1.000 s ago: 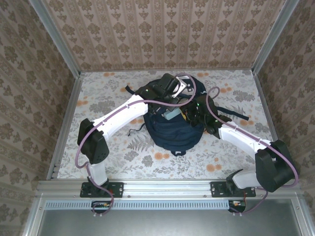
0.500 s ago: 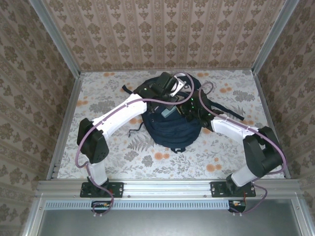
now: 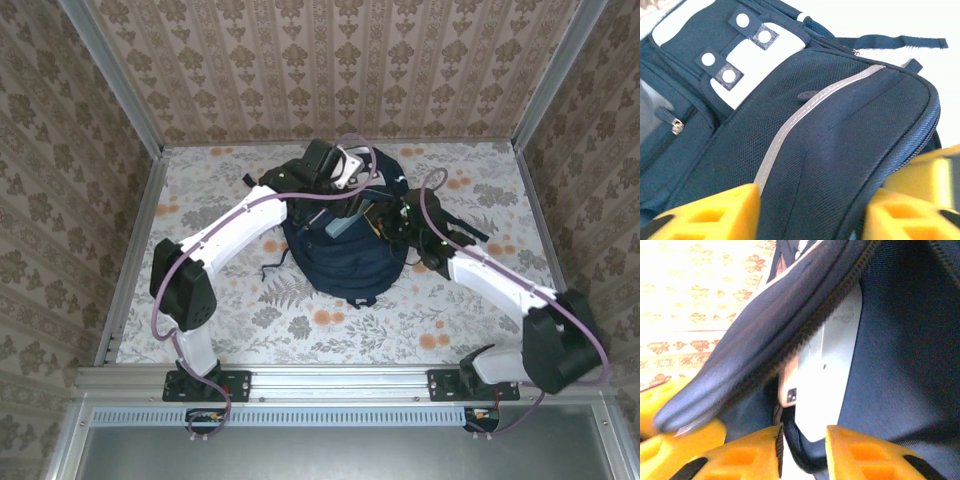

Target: Pack the student bag

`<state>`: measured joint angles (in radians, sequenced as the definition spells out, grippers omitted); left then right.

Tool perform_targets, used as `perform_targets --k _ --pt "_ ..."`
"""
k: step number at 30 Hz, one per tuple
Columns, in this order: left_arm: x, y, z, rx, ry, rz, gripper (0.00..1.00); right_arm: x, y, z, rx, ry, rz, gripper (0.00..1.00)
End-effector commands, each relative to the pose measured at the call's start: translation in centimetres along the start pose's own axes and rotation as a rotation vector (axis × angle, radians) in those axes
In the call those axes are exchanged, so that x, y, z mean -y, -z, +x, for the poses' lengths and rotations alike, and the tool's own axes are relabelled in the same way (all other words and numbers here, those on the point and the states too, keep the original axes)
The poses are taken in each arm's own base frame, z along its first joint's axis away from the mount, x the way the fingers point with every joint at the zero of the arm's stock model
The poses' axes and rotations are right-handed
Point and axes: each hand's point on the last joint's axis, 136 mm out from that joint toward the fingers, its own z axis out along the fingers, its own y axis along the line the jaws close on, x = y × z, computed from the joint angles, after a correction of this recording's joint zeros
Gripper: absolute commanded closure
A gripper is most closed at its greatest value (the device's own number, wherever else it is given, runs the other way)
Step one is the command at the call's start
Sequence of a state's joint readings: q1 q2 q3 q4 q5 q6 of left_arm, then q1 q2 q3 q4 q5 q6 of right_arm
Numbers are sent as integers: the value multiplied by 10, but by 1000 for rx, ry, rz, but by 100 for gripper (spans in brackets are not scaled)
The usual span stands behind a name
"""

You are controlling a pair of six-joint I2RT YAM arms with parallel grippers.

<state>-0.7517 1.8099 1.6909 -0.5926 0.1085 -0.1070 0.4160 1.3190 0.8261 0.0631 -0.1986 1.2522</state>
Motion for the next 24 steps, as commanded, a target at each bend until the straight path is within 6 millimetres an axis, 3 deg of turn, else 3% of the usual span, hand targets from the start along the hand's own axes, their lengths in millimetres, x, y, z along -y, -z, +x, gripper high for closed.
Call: perform_targets --k 1,5,7,10,13,19,24 --pt "-1 36 -20 118 73 82 41 43 19 12 -41 31 104 67" --pt "-29 51 -3 139 170 65 33 77 43 6 -7 60 185 66" --pt "-49 53 15 127 221 30 29 86 55 2 31 97 224 57" --pt "-77 50 45 108 309 -2 26 86 64 1 49 150 222 37" --pt "-92 47 73 88 352 -20 24 79 57 7 -5 186 193 32" --pt "-108 33 111 70 367 -25 24 84 36 12 -83 195 233 38" --pt "-104 25 122 57 310 -3 25 85 24 -1 -57 206 245 59"
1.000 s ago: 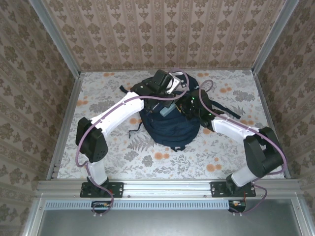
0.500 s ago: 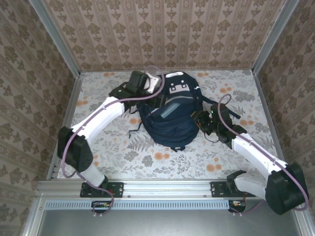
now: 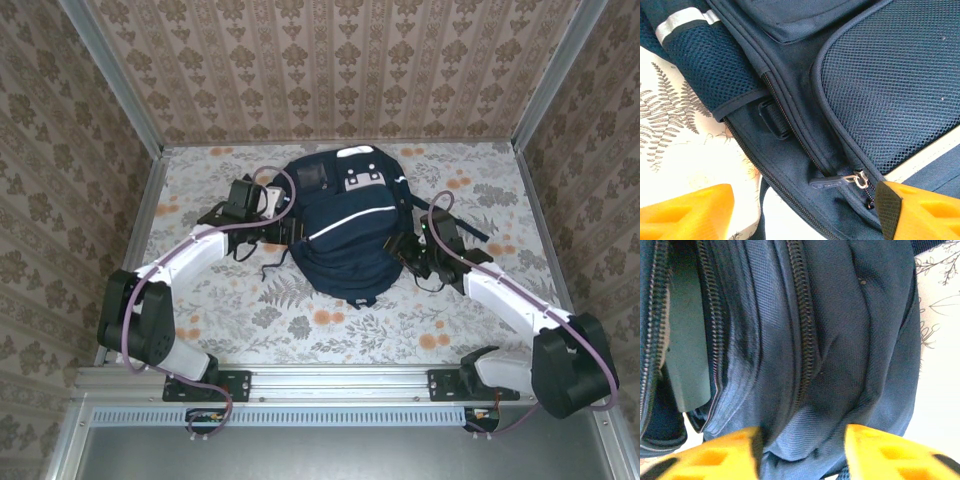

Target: Pack the student bag

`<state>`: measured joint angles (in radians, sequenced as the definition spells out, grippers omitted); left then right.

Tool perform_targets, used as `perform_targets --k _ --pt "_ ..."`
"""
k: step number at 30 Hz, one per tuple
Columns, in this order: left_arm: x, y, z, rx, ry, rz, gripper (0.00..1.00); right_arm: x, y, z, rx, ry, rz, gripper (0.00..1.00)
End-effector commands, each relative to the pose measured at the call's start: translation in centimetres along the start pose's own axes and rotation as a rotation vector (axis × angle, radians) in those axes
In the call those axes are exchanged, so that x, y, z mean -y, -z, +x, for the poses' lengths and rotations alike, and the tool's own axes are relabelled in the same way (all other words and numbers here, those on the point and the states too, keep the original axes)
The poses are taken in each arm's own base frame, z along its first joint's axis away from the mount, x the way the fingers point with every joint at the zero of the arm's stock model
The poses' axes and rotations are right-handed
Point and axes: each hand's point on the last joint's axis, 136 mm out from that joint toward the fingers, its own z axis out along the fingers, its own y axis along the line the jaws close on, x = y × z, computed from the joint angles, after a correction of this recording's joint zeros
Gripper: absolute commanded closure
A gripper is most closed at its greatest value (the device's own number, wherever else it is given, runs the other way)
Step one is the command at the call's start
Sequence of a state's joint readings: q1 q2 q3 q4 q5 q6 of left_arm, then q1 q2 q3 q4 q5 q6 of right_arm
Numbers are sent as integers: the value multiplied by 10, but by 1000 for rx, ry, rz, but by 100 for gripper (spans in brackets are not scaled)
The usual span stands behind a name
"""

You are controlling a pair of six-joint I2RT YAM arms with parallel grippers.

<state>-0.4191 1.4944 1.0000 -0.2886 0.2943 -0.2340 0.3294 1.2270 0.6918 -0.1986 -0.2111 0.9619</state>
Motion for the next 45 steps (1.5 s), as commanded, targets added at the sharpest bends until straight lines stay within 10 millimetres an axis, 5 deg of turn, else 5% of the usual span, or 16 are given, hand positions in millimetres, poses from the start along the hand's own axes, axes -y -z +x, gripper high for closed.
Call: perform_targets --k 1,5,12,13,18,23,37,45 --pt "11 3 -13 64 -80 56 25 -15 -1 -18 40 31 -30 64" --pt "18 0 -11 69 -129 91 28 -13 -3 -48 111 12 -30 86" --pt "27 -19 -3 43 -263 134 33 -9 -10 -94 150 11 -9 89" --pt "43 -24 2 26 -312 159 33 -10 -12 -96 143 7 -19 88" --pt "68 -48 21 -23 -473 212 38 -12 -19 -97 114 -8 -48 88" --pt "70 -63 18 -4 -517 212 48 -9 -22 -92 94 -10 -48 87" --pt "57 -57 -5 9 -507 121 51 -3 -28 -85 68 -42 -49 87" --pt "64 -58 10 -33 -510 193 80 1 -29 -83 62 -55 -39 87"
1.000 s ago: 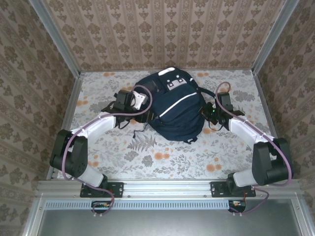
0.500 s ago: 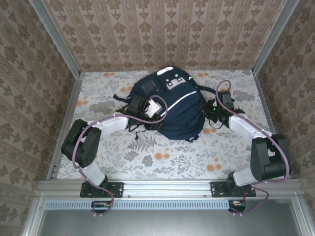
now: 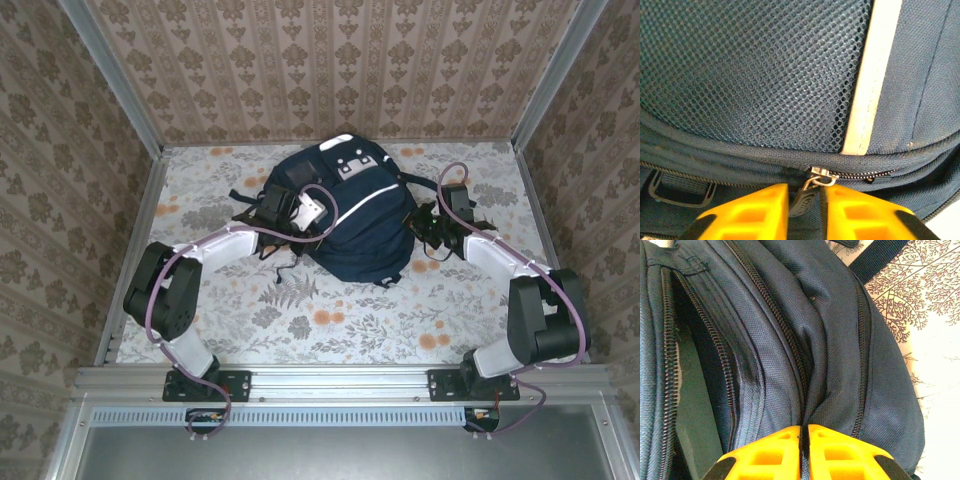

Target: Pack the student bag

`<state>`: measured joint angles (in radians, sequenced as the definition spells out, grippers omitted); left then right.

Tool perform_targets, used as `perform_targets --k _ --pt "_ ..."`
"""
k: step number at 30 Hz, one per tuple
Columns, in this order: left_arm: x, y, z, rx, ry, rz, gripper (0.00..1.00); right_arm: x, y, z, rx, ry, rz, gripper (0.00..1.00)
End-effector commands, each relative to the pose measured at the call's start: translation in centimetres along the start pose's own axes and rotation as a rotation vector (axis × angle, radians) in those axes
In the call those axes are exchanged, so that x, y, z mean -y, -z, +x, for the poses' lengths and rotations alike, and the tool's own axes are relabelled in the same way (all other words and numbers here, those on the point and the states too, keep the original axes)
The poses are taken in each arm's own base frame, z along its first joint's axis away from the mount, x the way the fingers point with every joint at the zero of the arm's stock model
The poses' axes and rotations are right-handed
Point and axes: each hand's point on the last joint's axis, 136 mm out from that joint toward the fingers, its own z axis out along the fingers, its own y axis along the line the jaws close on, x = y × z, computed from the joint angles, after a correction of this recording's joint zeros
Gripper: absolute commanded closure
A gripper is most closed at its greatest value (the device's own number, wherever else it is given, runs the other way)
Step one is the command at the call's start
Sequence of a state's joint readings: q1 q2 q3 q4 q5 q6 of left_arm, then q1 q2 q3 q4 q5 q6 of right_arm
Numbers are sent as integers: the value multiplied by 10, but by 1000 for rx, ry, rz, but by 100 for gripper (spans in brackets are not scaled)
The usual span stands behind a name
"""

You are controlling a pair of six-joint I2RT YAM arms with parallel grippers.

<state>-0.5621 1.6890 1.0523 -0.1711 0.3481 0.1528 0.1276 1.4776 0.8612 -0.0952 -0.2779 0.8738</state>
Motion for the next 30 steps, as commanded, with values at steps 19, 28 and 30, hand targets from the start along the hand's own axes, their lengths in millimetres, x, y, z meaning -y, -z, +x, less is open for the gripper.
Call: perform_targets --k 19,28,30 --pt "50 22 8 60 21 115 100 1 -1 12 13 -72 -39 95" --pt "92 23 6 75 9 194 100 0 -4 29 17 -97 -46 99" --pt "105 20 0 87 -4 212 100 0 -4 34 17 -100 -47 99"
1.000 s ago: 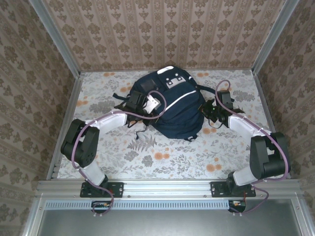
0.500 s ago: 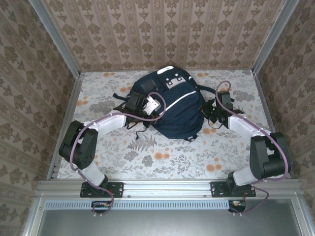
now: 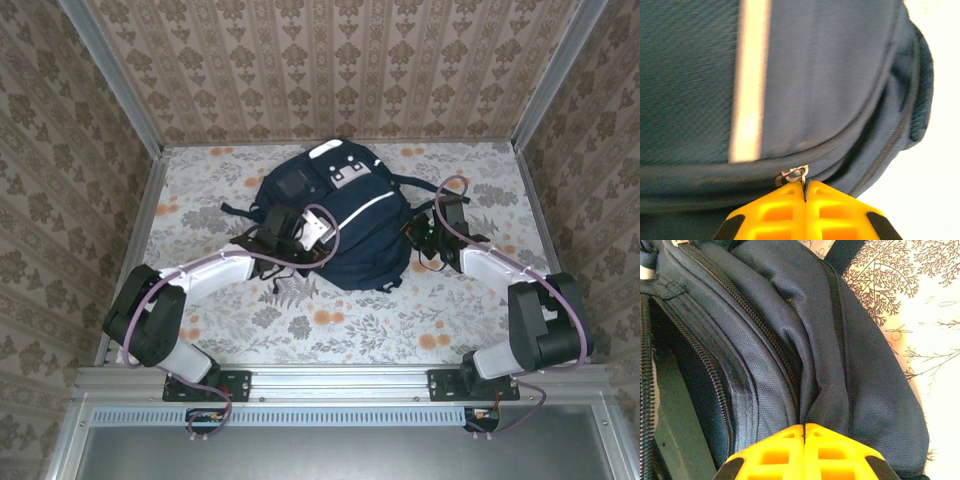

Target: Pack the student bag

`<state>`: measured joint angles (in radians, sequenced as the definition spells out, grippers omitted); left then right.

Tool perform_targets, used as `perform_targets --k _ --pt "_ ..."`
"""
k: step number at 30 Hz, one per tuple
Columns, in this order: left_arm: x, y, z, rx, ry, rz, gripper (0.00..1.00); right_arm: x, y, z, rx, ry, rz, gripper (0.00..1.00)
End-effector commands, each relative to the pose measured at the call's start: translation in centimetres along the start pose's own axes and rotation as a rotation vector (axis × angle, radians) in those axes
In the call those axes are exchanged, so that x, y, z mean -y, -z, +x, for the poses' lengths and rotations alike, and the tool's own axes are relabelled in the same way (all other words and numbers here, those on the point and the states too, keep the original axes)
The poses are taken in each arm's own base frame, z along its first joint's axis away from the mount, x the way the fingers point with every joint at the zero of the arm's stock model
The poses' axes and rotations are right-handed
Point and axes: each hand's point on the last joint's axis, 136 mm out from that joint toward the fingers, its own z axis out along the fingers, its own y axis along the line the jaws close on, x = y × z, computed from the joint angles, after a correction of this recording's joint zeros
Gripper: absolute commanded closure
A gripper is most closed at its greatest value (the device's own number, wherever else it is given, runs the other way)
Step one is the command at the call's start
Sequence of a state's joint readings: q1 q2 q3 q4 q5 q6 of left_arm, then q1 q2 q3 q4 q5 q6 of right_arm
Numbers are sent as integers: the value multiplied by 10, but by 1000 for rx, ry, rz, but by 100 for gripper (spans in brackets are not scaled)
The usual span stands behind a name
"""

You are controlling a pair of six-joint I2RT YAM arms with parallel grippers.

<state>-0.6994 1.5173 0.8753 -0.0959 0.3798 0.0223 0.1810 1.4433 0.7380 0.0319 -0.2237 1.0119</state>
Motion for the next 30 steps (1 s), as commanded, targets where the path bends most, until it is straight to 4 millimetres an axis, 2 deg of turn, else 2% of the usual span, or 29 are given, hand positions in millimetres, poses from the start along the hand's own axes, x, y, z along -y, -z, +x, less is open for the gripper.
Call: perform_targets --k 1,11,12,13,15,17,20,25,30 --pt "38 -4 -18 50 -12 96 100 -7 2 15 -13 -13 -33 99" --pt "65 -20 -74 203 54 126 100 2 1 28 -26 -12 -12 98" --pt "65 -21 -75 199 67 125 99 3 2 28 -24 -5 -7 97" --pt "62 -21 -76 187 85 115 93 6 3 28 -24 9 10 95" --pt "54 -18 -74 168 118 90 79 5 14 23 7 53 24 88" --pt "49 -10 -70 157 146 85 64 15 25 20 31 111 87 77" --pt "41 8 -61 150 183 77 49 25 46 16 61 210 168 64" --pt "8 41 -45 186 295 -12 38 22 70 27 52 362 220 53" --pt "-40 64 -34 244 501 -144 35 -12 67 67 -15 575 158 46"
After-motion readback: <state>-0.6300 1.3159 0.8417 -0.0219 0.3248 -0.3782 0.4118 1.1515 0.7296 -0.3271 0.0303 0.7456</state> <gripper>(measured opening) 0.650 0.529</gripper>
